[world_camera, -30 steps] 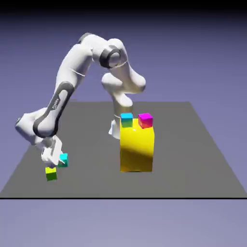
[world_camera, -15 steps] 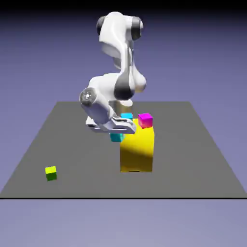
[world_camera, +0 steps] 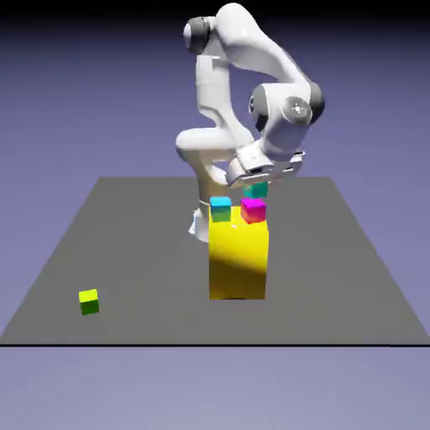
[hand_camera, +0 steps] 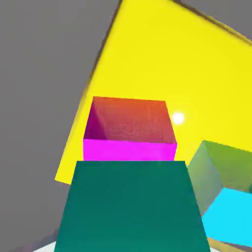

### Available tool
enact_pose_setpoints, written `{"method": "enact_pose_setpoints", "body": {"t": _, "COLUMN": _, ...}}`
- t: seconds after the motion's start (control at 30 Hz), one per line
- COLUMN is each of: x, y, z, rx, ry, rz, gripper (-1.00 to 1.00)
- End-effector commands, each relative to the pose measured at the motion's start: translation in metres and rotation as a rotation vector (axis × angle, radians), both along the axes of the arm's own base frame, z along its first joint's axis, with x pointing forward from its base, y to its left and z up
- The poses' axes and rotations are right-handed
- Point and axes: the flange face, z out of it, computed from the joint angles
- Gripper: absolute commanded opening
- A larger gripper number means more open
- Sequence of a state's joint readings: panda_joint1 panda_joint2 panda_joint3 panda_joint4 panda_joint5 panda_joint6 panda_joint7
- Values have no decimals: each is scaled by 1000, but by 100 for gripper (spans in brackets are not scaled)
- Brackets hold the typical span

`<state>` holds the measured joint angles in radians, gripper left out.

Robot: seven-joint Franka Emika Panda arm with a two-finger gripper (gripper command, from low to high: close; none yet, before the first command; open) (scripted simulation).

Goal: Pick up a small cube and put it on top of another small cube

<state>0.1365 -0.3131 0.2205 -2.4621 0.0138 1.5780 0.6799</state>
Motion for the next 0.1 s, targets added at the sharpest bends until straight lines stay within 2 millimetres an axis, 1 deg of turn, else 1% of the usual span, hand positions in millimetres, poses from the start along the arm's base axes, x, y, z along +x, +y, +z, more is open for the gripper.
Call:
{"method": "enact_pose_setpoints", "body": {"t": 0.0, "x": 0, "y": 0, "z": 0, "rx": -2, "ry": -1, "rz": 1, "gripper": 100}}
{"method": "enact_pose_setpoints", "body": {"t": 0.03, "x": 0, "y": 0, "z": 0, "rx": -2, "ry": -1, "rz": 1, "gripper": 100}}
{"method": "enact_pose_setpoints", "body": {"t": 0.07, "x": 6, "y": 2, "z": 12, "rx": -2, "ry": -1, "rz": 1, "gripper": 100}}
